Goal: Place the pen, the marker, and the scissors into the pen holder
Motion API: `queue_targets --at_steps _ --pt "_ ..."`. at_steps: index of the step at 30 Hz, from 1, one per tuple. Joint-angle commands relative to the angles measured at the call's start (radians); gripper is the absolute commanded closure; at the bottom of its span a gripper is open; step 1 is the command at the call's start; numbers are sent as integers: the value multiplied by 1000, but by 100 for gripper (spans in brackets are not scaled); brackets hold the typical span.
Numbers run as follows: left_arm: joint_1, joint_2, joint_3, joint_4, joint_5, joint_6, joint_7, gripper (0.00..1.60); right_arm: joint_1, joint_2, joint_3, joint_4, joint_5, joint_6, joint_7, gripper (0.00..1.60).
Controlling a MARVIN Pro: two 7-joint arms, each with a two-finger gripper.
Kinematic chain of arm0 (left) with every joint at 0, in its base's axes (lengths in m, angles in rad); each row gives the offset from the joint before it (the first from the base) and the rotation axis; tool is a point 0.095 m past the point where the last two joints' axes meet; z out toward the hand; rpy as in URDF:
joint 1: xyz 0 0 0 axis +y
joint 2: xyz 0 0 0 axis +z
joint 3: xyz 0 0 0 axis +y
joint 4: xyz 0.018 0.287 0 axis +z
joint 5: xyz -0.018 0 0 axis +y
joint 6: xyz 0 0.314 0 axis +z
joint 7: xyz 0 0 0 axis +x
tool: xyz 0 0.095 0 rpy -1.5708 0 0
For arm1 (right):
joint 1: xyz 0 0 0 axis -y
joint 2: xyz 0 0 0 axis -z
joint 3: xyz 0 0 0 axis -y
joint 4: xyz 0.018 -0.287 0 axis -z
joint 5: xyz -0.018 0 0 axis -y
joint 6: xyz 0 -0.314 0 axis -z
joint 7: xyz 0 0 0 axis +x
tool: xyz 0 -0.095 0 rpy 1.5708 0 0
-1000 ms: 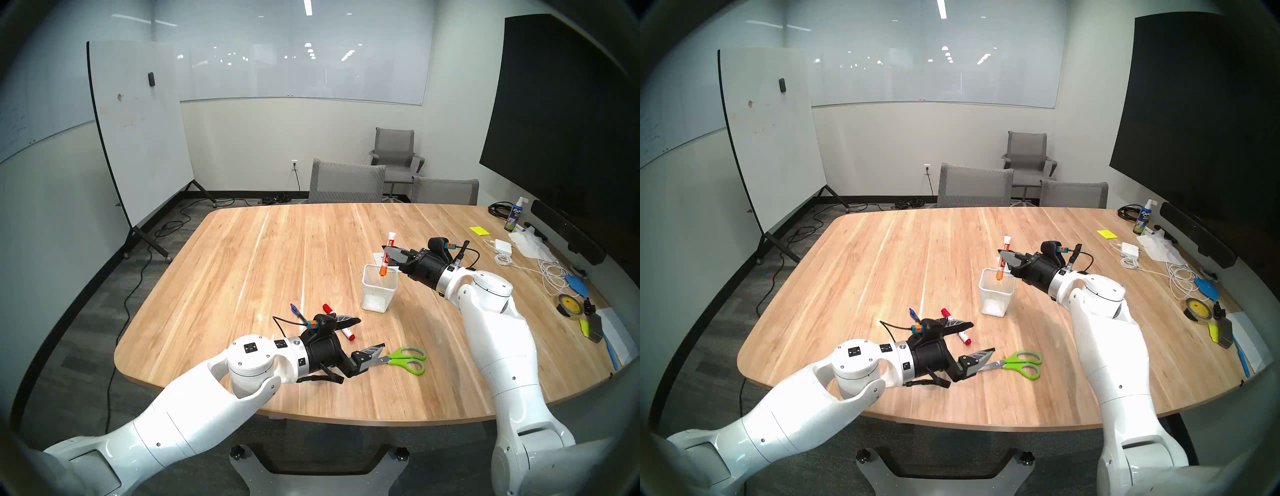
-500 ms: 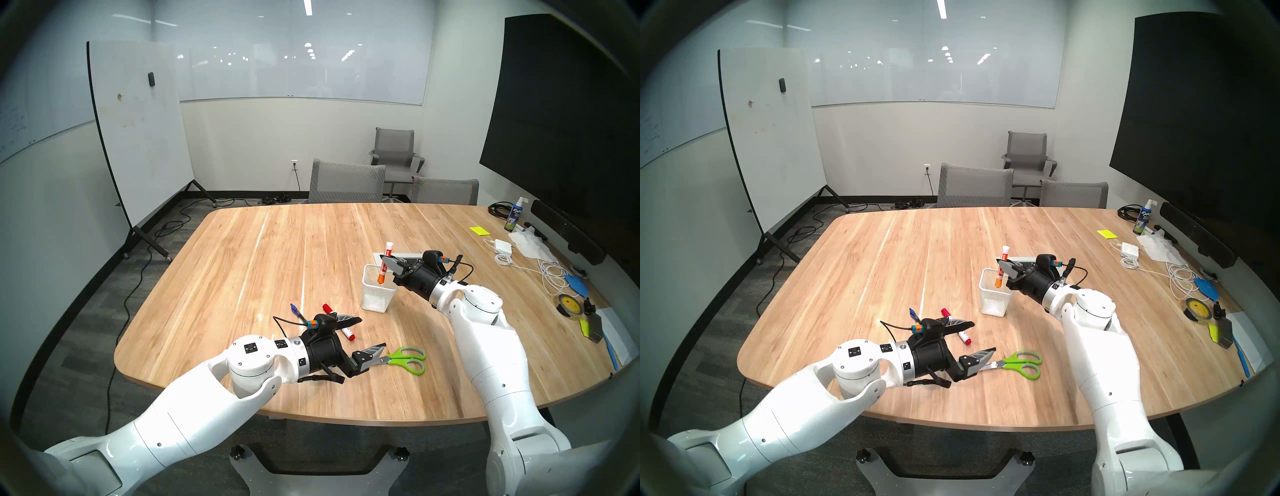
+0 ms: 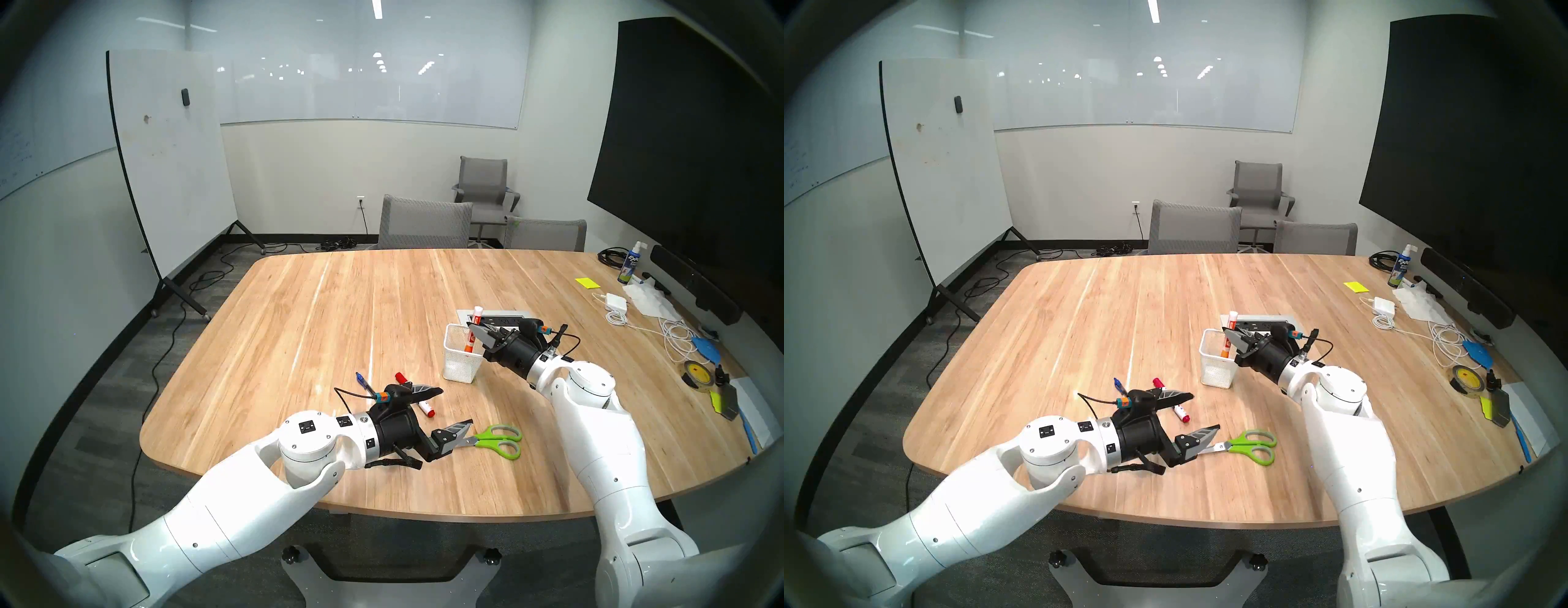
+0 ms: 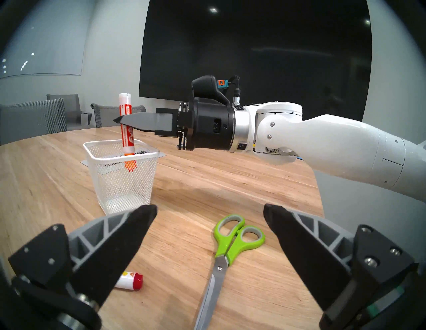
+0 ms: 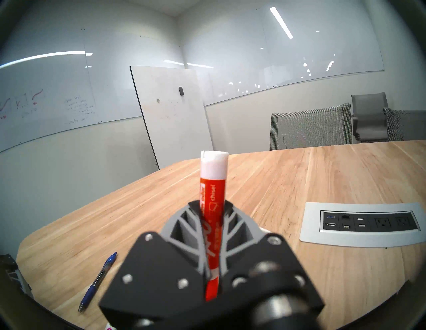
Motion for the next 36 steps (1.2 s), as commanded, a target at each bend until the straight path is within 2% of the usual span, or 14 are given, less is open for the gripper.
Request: queue_targets --at_steps 1,2,22,36 --pt "-4 -4 -1 -23 2 -12 -4 0 6 9 -5 -5 -7 -19 14 154" --pt "-5 -4 -1 -23 2 -12 -4 0 6 9 -5 -5 -8 -19 15 160" --pt "-4 -5 -3 -26 1 -14 -6 0 -3 24 -11 2 -23 -20 60 160" --pt "0 -7 -3 -21 -1 -28 -11 0 -5 26 -12 2 -36 -20 60 160"
